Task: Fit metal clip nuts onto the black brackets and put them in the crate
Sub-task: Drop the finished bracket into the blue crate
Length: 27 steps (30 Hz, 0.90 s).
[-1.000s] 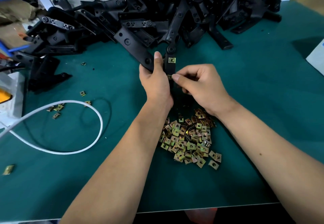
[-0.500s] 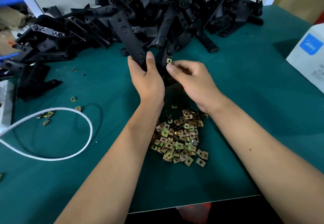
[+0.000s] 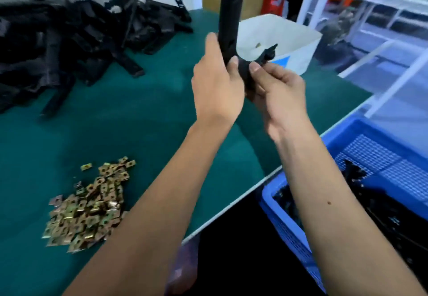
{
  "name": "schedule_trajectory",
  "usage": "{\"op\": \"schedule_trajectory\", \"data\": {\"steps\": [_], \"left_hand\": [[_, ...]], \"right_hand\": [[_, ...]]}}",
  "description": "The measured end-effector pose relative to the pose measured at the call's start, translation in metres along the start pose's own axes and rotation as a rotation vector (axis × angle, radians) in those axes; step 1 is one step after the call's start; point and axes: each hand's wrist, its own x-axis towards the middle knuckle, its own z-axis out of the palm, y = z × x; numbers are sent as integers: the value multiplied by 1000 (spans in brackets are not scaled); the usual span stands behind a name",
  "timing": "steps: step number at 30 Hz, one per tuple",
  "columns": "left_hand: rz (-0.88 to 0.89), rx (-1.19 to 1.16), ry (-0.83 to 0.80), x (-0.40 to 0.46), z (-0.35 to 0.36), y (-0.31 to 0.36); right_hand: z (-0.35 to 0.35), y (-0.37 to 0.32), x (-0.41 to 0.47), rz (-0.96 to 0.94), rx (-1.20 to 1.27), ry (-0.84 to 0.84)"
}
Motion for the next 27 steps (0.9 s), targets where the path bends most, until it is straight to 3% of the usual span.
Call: {"op": "schedule_trajectory", "data": {"steps": [5, 8, 10, 14, 18, 25, 27], "left_hand": [[133, -33, -501, -57, 103, 64], [36, -19, -751, -111, 156, 76], [-30, 19, -858, -143, 178, 64], [-151, 119, -991, -191, 196, 18], [-151, 214, -1132, -209, 197, -15], [27, 164, -1103, -190, 196, -4], [108, 105, -1071, -179, 194, 11]], "right_hand": [[-134, -20, -24, 17, 375, 152], [-212, -2, -53, 66, 472, 232], [-256, 26, -74, 163, 489, 430], [-333, 103, -122, 517, 334, 867], [-355, 151, -160, 804, 233, 964], [-351, 157, -159, 840, -354, 1297], [-344, 150, -150, 800, -495, 1319]]}}
